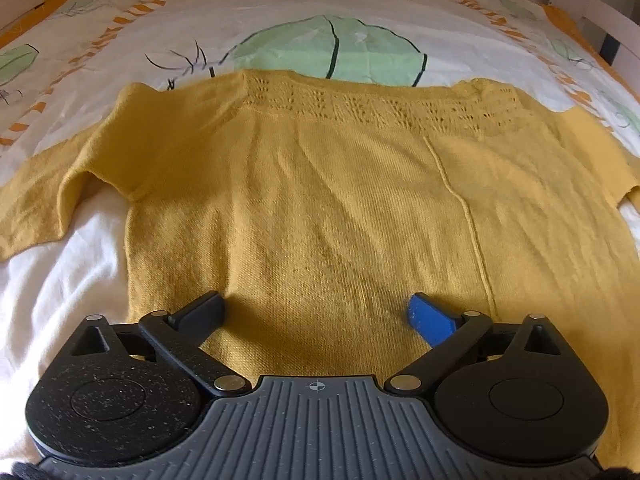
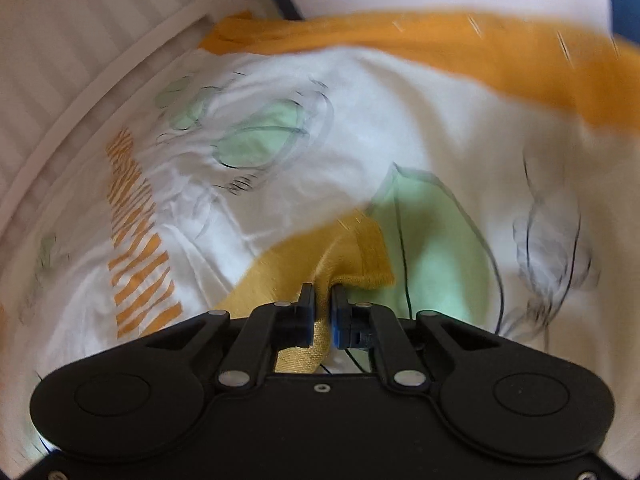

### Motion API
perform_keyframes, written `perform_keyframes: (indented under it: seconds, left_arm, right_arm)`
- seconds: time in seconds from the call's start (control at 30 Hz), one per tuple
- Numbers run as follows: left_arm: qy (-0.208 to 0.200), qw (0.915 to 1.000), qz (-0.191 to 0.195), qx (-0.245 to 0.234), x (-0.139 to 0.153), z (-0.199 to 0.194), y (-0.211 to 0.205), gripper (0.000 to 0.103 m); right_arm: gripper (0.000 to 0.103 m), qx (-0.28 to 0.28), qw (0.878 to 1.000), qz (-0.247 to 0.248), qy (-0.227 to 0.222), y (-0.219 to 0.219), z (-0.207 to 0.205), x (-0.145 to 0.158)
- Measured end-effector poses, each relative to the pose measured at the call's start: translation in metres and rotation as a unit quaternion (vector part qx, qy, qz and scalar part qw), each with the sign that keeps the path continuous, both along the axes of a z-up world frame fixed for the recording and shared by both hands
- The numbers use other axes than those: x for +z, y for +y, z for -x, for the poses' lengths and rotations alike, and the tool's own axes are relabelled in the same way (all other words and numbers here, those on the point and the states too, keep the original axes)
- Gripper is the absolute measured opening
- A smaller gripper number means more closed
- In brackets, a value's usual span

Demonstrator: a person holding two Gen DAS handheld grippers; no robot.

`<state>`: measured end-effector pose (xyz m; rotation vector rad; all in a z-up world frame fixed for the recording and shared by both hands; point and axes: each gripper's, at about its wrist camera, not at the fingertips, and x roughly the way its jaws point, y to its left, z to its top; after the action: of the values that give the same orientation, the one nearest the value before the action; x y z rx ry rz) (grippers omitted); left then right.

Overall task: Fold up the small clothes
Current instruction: 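Lower the right gripper onto the sleeve nearest it and close on it, then lift the sleeve with the right gripper, lay it across the body, open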

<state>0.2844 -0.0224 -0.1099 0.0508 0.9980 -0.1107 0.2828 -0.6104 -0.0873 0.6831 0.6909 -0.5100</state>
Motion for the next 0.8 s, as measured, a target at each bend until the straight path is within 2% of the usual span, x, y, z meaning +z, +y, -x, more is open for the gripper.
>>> perform_keyframes:
  seconds: [0.13, 0.23, 0.33, 0.47, 0.6, 0.8]
  left_arm:
    - [-0.012, 0.9999, -0.002, 0.007, 0.01, 0.001, 0.001, 0.095]
    - [-0.024, 0.9995, 0.016, 0.013, 0.025, 0.001, 0.006, 0.095]
    - [-0.042, 0.9985, 0.031, 0.015, 0.043, 0.001, 0.011, 0.095]
    - [-0.065, 0.9965, 0.048, 0.02, 0.065, 0.003, 0.02, 0.095]
    - [-0.072, 0.9949, 0.066, 0.025, 0.078, 0.004, 0.031, 0.095]
    - [-0.08, 0.9917, 0.095, 0.032, 0.096, 0.008, 0.052, 0.095]
  right_arm:
    - [0.013, 0.0, 0.998, 0.057, -0.008, -0.001, 0.002, 0.042]
    - [0.013, -0.008, 0.996, 0.092, -0.014, -0.001, 0.004, 0.071]
    - [0.013, 0.008, 0.993, 0.113, -0.022, 0.009, -0.001, 0.096]
    - [0.013, 0.063, 0.987, 0.143, -0.04, 0.051, -0.018, 0.126]
    - [0.013, 0.129, 0.979, 0.141, -0.072, 0.108, -0.037, 0.146]
    - [0.014, 0.244, 0.958, 0.115, -0.095, 0.221, -0.071, 0.144]
